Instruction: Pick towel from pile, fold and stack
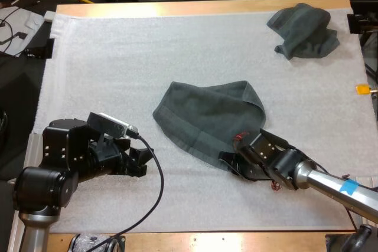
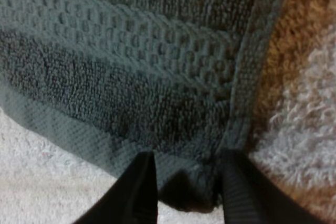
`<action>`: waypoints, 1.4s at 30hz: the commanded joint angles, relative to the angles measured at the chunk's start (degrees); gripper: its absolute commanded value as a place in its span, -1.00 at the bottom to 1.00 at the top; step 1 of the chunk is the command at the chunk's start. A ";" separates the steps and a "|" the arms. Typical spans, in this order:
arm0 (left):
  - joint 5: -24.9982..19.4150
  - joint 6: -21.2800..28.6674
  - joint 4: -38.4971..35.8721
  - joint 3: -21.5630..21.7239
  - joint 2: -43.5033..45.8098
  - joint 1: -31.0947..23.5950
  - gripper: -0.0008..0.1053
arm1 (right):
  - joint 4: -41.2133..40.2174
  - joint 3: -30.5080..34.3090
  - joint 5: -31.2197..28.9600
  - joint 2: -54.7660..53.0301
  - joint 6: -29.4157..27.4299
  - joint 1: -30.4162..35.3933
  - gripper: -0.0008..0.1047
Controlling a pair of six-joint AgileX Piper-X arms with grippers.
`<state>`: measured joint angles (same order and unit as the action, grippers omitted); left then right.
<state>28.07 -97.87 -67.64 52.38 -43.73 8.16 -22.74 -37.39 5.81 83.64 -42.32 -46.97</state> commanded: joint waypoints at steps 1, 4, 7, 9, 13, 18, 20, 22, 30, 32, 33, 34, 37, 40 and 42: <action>0.39 -0.12 -0.61 0.11 -0.13 0.14 0.15 | 0.28 -0.08 0.27 0.17 0.14 -0.11 -0.56; 0.43 -0.01 -0.87 0.07 0.05 0.16 0.15 | 0.14 -0.14 0.07 0.19 -0.09 -0.19 -0.94; 0.50 0.07 -0.87 0.11 -0.02 0.23 0.15 | -0.32 -0.23 -0.18 -0.03 -1.14 -0.22 -0.98; 0.55 0.13 -0.72 0.08 -0.06 0.20 0.15 | -1.74 -0.26 -0.95 -1.13 -2.74 -0.21 -0.98; 0.58 0.41 -0.11 0.11 -0.03 0.23 0.15 | -7.23 -0.40 -4.28 -3.95 -7.95 -0.43 -0.98; 0.81 0.61 1.83 -0.79 -0.31 0.25 0.15 | -15.90 -0.48 -7.58 -7.84 -13.63 -0.47 -0.98; 1.04 0.61 2.95 -1.76 -0.82 0.33 0.15 | -19.26 -0.51 -8.25 -9.14 -15.48 -0.46 -0.98; 1.48 0.51 4.41 -3.12 -1.51 0.33 0.15 | -22.38 -0.72 -8.55 -10.07 -16.91 -0.34 -0.98; 2.00 1.49 3.93 -5.97 -2.42 0.36 0.15 | -24.31 0.02 -9.10 -13.02 -16.33 -0.59 -0.98; 2.58 1.42 5.48 -7.76 -3.64 0.56 0.15 | -24.70 0.07 -8.92 -13.64 -16.18 -0.61 -0.98; 2.99 1.30 6.43 -8.61 -4.17 0.81 0.15 | -24.68 0.13 -8.92 -13.88 -16.12 -0.65 -0.98; 3.28 1.20 7.44 -9.32 -4.95 1.16 0.15 | -24.64 0.09 -8.89 -13.95 -15.96 -0.62 -0.98; 3.69 0.78 10.73 -10.88 -7.59 3.18 0.15 | -24.32 0.00 -8.77 -14.38 -15.78 -0.56 -0.98; 2.86 0.21 13.65 -11.28 -11.08 5.93 0.15 | -23.97 0.06 -8.66 -14.33 -15.60 -0.57 -0.98; 1.94 -0.18 15.75 -11.12 -14.23 7.59 0.15 | -23.93 0.04 -8.76 -14.25 -15.34 -0.53 -0.98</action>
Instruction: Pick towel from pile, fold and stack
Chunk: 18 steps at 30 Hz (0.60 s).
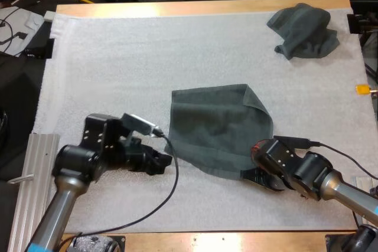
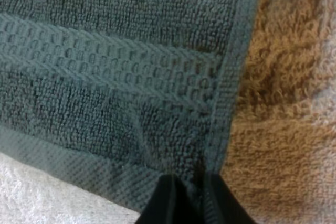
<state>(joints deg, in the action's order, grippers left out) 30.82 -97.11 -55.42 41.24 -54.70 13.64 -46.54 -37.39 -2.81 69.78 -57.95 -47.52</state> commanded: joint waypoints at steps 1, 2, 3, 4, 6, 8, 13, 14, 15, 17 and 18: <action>-1.31 -1.23 4.51 0.17 -5.00 2.70 0.15 | 0.03 0.06 -0.14 -0.48 0.31 0.01 -0.98; -1.49 -1.54 5.42 0.20 -6.64 3.12 0.15 | 0.09 0.01 -0.11 -0.40 0.37 0.04 -0.98; -1.58 -1.79 6.33 0.24 -8.50 3.43 0.15 | 0.09 -0.01 -0.04 -0.32 0.44 0.03 -0.98; -1.55 -1.97 7.27 0.38 -10.47 3.64 0.15 | -0.02 0.00 -0.17 -0.38 0.44 0.01 -0.98; -1.56 -2.14 8.55 0.55 -13.73 3.84 0.15 | 0.05 0.01 -0.06 -0.30 0.55 -0.10 -0.98; -0.50 -1.79 8.58 0.16 -14.09 3.43 0.16 | -0.98 -0.24 -0.33 -0.48 -0.05 -0.12 -0.98; -0.71 -2.06 11.49 0.26 -20.16 3.43 0.16 | -0.84 -0.21 -0.46 -0.54 -0.06 -0.15 -0.98; -0.83 -2.14 12.11 0.27 -21.12 3.36 0.16 | -0.86 -0.20 -0.50 -0.49 -0.02 -0.15 -0.98; -1.00 -2.23 12.57 0.20 -22.02 3.32 0.16 | -0.86 -0.16 -0.49 -0.51 -0.02 -0.24 -0.98; -1.51 -2.19 13.43 0.18 -23.82 3.31 0.16 | -0.86 -0.21 -0.59 -0.56 0.09 -0.28 -0.98; -1.81 -2.22 13.86 0.20 -24.55 3.32 0.16 | -0.93 -0.15 -0.54 -0.56 -0.02 -0.17 -0.98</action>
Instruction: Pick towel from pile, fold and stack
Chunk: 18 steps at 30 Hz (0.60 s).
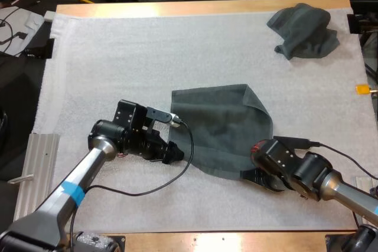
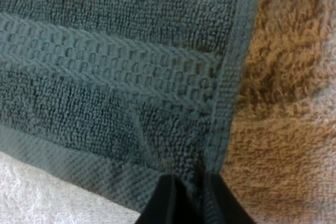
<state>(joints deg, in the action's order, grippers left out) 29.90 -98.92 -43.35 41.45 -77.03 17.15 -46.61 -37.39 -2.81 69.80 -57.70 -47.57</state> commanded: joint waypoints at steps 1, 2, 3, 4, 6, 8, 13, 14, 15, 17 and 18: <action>-1.20 -0.42 2.29 0.01 -2.97 -0.23 0.16 | -0.77 -0.18 -0.56 -0.51 -0.21 -0.13 -0.98; -1.62 -0.47 2.64 -0.01 -3.53 -0.22 0.16 | -0.77 -0.19 -0.56 -0.60 -0.17 -0.13 -0.98; -1.97 -0.47 3.03 0.01 -4.05 -0.22 0.16 | -0.82 -0.15 -0.58 -0.60 -0.19 -0.20 -0.98; -2.20 -0.50 3.51 -0.03 -4.70 -0.29 0.16 | -0.79 -0.18 -0.68 -0.53 -0.18 -0.23 -0.98; -2.38 -0.53 4.41 0.07 -5.78 -0.23 0.16 | -0.69 -0.13 -0.64 -0.64 -0.15 -0.09 -0.98; -1.96 -0.71 5.46 0.06 -7.05 -0.18 0.16 | -0.77 -0.17 -0.67 -0.64 -0.19 -0.16 -0.99; 0.01 -1.16 6.90 0.09 -9.03 -0.12 0.16 | -0.80 -0.15 -0.76 -0.55 -0.07 -0.16 -0.98; -0.76 -1.05 6.63 0.01 -8.86 0.01 0.16 | -0.68 -0.12 -0.53 -0.31 0.04 0.00 -0.98; -0.84 -1.23 7.06 0.08 -9.41 0.00 0.16 | -0.57 -0.09 -0.48 -0.39 0.15 -0.02 -0.98; -0.20 -1.35 7.48 0.13 -10.12 -0.06 0.16 | -0.57 -0.06 -0.52 -0.37 0.14 -0.02 -0.98; 0.35 -1.41 7.73 0.10 -10.54 -0.11 0.16 | -0.65 -0.08 -0.54 -0.38 0.10 -0.06 -0.98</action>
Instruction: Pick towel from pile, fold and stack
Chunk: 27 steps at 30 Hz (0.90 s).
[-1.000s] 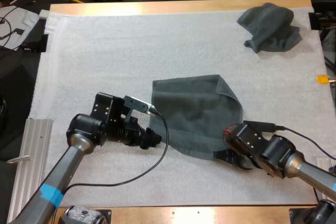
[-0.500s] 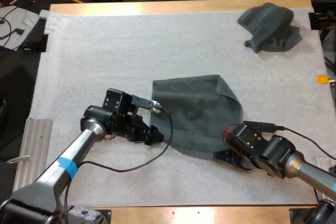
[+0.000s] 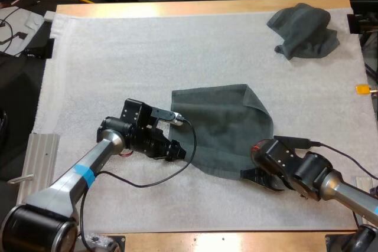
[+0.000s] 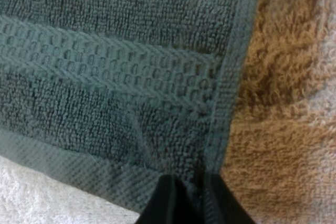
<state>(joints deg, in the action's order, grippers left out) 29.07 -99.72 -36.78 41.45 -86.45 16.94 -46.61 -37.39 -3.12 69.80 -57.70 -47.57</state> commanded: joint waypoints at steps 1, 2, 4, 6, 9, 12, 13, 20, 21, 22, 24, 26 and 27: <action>2.02 -0.69 1.25 0.11 -1.46 0.10 0.16 | -0.65 -0.12 -0.24 -0.36 0.07 -0.02 -0.98; 3.19 -0.83 1.39 0.11 -2.11 0.10 0.15 | -0.58 -0.06 -0.17 -0.39 0.16 -0.01 -0.98; 5.91 -1.16 1.42 0.17 -3.02 0.07 0.14 | -0.67 -0.07 -0.30 -0.21 0.15 -0.04 -0.98; 8.22 -1.60 1.53 0.21 -3.71 0.10 0.11 | -0.53 -0.09 -0.26 -0.27 0.13 -0.06 -0.98; 9.48 -1.85 1.37 0.21 -4.29 0.14 0.02 | -0.69 -0.05 -0.45 -0.22 0.17 -0.07 -0.98; 9.40 -1.92 1.03 0.26 -4.62 0.15 -0.15 | -0.61 -0.07 -0.36 -0.17 0.07 -0.11 -0.98; 9.38 -1.93 0.80 0.25 -4.58 0.10 -0.22 | -0.71 -0.06 -0.38 -0.21 0.08 -0.11 -0.98; 9.92 -2.14 -1.58 0.41 -4.42 0.02 -0.90 | -0.71 -0.08 -0.22 -0.20 -0.18 -0.19 -0.98; 9.76 -2.21 -1.14 0.27 -4.45 0.03 -0.94 | -0.43 -0.09 -0.21 -0.23 -0.40 -0.06 -0.98; 9.63 -2.26 -0.76 0.22 -4.50 0.08 -0.93 | -0.32 -0.11 -0.26 -0.28 -0.42 -0.01 -0.98; 9.53 -2.36 -1.00 0.09 -4.33 0.21 -0.98 | -0.16 0.05 -0.20 -0.17 -0.70 0.08 -0.98; 9.61 -2.29 -2.12 0.08 -3.56 0.14 -0.98 | 0.07 0.05 0.01 -0.02 -1.01 0.07 -0.98; 9.62 -2.08 -2.76 0.12 -3.06 0.16 -0.98 | 0.22 0.03 0.26 -0.07 -1.17 0.05 -0.98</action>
<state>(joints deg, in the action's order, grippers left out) 38.05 -101.62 -37.72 41.59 -90.97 16.81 -46.61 -37.39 -3.17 69.80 -57.93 -47.57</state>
